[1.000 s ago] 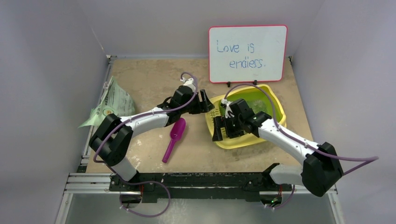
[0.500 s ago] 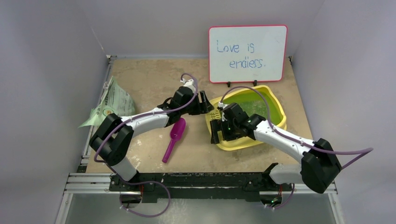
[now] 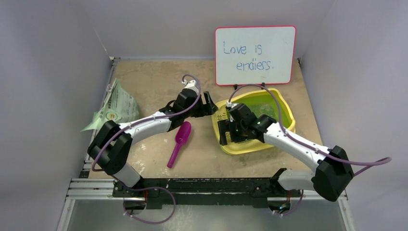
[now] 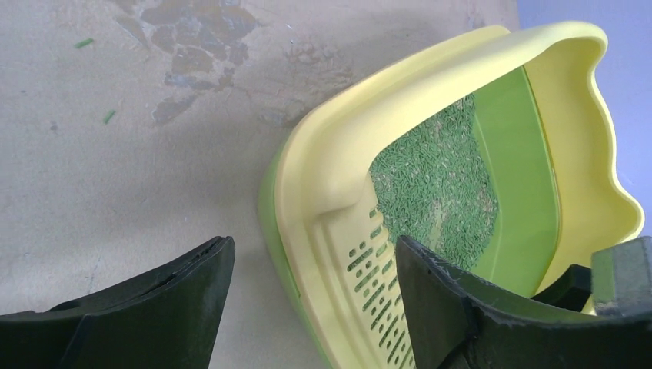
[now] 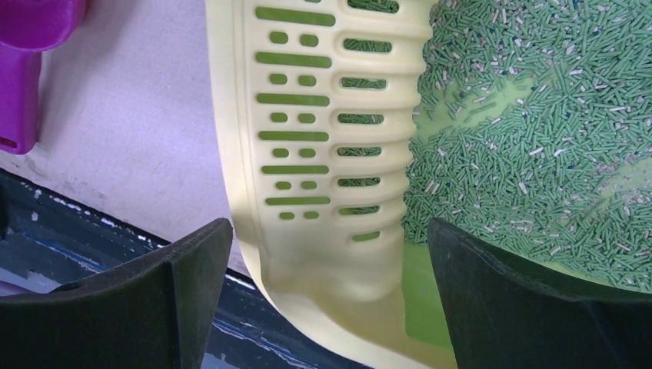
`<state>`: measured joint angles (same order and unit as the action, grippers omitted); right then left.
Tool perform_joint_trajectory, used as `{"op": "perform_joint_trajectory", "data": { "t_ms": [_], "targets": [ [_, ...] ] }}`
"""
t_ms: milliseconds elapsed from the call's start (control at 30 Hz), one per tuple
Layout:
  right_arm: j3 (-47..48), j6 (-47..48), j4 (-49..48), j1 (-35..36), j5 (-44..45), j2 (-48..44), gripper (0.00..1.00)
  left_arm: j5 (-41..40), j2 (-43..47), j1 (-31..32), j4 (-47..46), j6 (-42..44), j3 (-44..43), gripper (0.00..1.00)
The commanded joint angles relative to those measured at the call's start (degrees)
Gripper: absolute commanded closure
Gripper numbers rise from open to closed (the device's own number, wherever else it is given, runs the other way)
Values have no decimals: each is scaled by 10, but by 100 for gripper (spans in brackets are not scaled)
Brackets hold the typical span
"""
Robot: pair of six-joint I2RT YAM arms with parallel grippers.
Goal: Fill the litter box with clean litter
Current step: Adjust the litter box at the center of the board.
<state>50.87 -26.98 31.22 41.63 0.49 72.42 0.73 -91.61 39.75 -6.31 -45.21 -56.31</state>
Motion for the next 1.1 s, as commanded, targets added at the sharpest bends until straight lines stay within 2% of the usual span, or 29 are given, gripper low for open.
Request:
{"op": "perform_joint_trajectory", "data": {
  "t_ms": [0,100,300,433,533,800,867,967,1067],
  "targets": [
    [17,-1,-3,4,-19,-44,1,-38,45,-9,-4,13,12,23],
    [7,8,-32,4,-86,-49,1,-50,62,-16,12,15,15,23],
    [-13,22,-23,16,-103,-20,1,-45,85,-42,25,25,21,19],
    [11,24,-12,22,-71,-27,1,-15,72,-55,20,43,6,18],
    [35,31,9,21,-48,-38,1,41,40,-56,25,77,-30,16],
    [63,3,98,22,50,-130,1,123,-38,-56,19,140,-99,14],
    [68,-44,126,22,121,-164,1,143,-60,-56,18,155,-120,14],
    [83,-174,225,22,280,-216,1,189,-102,-56,17,177,-163,13],
    [91,-277,311,21,354,-283,1,239,-135,-56,23,192,-201,12]
  ]
}}
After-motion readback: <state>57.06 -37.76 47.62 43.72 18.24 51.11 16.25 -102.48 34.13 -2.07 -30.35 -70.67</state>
